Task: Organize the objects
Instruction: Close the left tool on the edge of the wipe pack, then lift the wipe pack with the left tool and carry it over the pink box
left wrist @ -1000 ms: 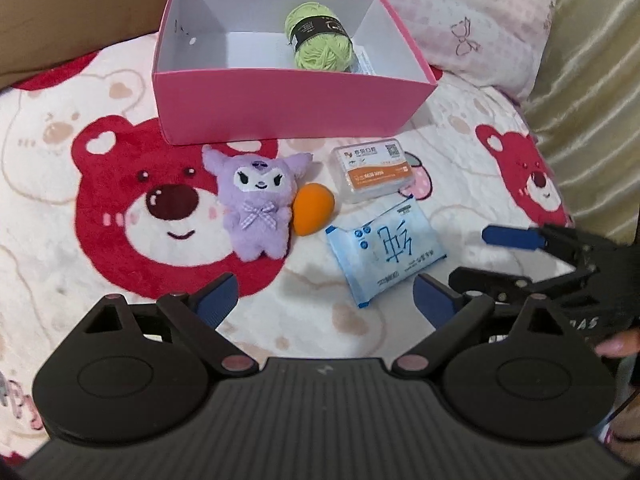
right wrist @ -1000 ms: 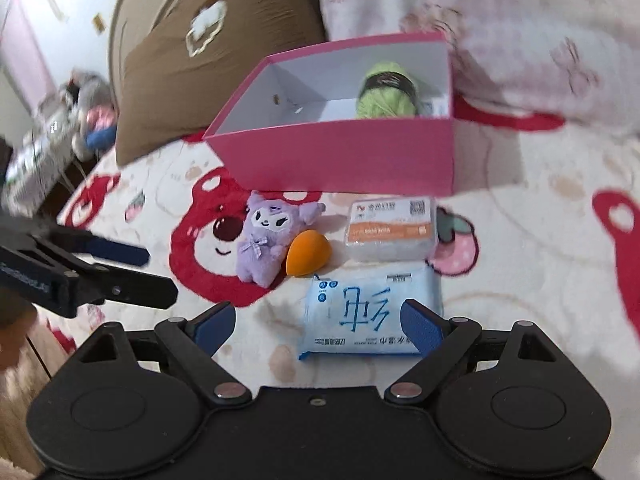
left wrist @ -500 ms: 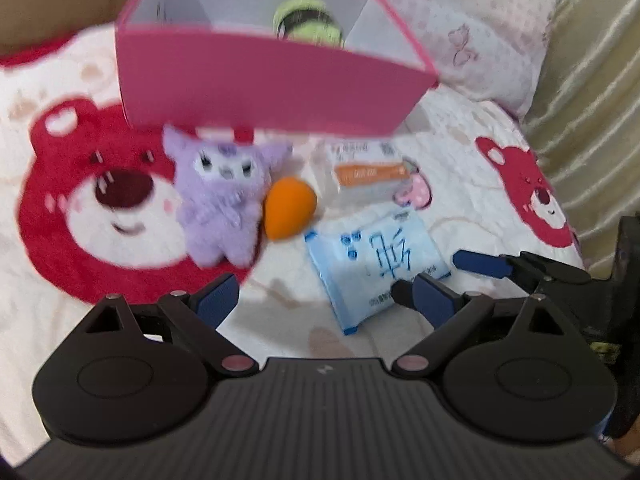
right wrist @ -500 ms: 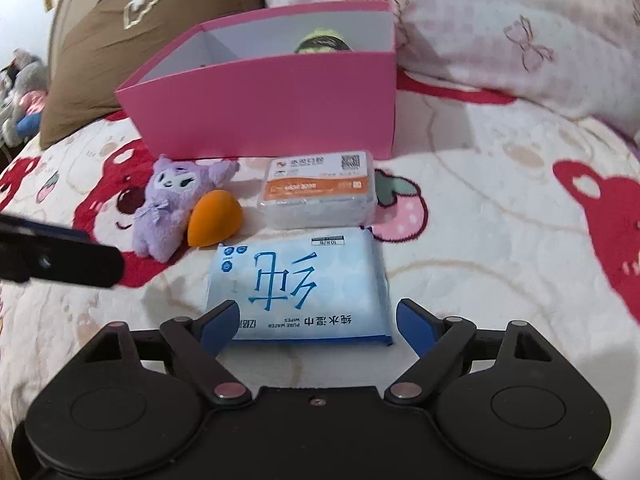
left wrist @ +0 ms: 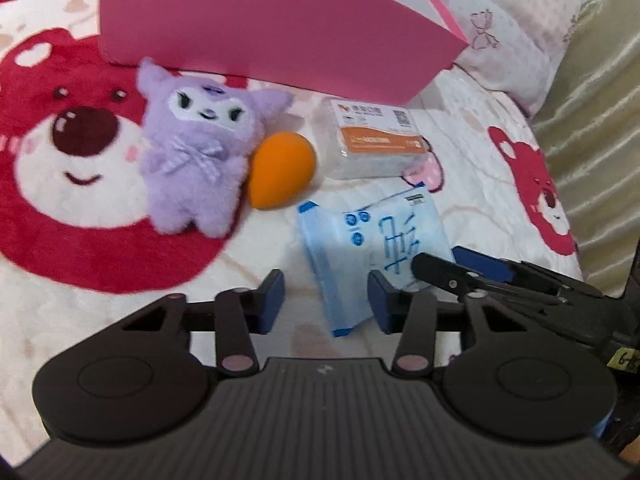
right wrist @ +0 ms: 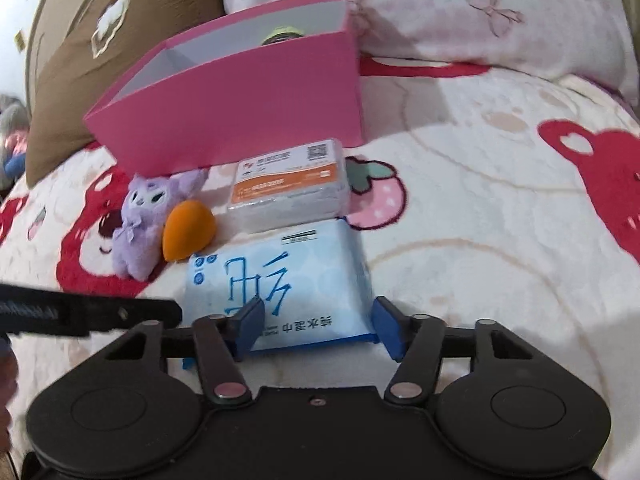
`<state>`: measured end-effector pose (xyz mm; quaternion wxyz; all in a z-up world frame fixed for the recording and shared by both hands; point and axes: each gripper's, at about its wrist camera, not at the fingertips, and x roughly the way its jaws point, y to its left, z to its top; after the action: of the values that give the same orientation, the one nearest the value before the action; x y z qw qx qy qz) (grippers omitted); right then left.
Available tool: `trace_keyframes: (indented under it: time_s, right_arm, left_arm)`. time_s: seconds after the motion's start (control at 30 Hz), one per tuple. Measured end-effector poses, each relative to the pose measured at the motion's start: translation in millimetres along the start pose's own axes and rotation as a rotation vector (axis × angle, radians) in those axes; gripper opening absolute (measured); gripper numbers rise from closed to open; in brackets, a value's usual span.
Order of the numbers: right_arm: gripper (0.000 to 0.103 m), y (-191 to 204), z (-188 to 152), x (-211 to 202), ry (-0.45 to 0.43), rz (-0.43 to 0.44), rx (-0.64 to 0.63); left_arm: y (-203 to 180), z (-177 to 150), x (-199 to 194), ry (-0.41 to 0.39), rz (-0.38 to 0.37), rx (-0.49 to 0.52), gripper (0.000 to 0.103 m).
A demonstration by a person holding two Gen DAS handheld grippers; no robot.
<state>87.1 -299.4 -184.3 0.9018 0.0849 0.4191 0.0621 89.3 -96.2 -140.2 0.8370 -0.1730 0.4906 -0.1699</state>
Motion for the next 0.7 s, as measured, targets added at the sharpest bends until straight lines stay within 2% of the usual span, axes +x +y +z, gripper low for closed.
trace_keyframes:
  time_s: [0.07, 0.23, 0.43, 0.7]
  right_arm:
    - [0.053, -5, -1, 0, 0.009, 0.016, 0.011]
    - [0.047, -18, 0, 2, 0.023, 0.044, 0.036]
    - [0.047, -18, -2, 4, 0.011, 0.052, 0.009]
    - [0.047, -21, -6, 3, -0.009, 0.065, 0.015]
  left_arm:
    - [3, -2, 8, -0.004, -0.066, -0.018, 0.028]
    - [6, -5, 16, -0.005, -0.079, -0.044, 0.025]
    - [6, -5, 18, -0.011, -0.074, -0.081, 0.023]
    - [8, -5, 20, -0.010, -0.079, -0.075, 0.023]
